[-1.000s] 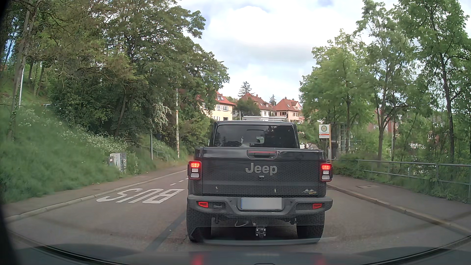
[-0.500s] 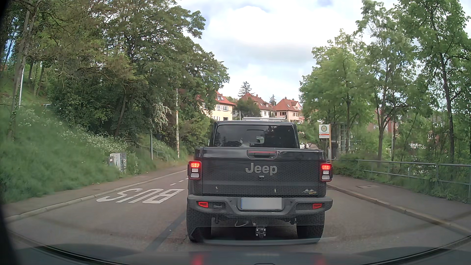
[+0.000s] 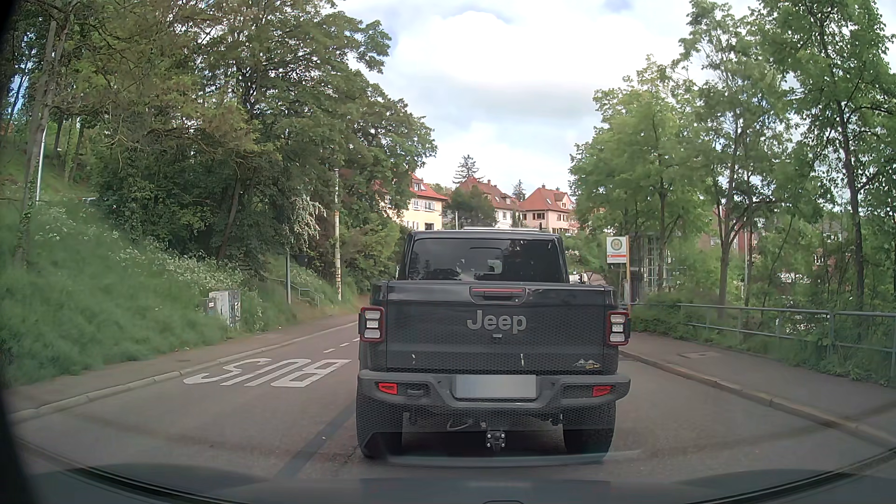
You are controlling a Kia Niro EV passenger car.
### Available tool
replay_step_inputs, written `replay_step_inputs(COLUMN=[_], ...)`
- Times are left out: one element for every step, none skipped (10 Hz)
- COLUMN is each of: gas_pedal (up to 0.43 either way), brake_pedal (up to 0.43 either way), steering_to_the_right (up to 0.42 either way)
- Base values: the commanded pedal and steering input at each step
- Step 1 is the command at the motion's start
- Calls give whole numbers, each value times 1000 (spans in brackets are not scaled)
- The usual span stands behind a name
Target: Follow the waypoints while adhering to traffic rules and regulations
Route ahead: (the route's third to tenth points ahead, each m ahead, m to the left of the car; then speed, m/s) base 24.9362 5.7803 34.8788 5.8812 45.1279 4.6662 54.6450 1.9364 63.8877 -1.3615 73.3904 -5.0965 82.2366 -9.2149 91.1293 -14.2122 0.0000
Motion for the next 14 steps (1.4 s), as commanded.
replay_step_inputs(gas_pedal=[0,0,0,0,0,0,0,8,39,47,67,79,79,79], brake_pedal=[0,0,0,0,0,0,0,0,0,0,0,0,0,0], steering_to_the_right=[1,1,0,0,0,0,1,1,1,1,1,1,1,1])
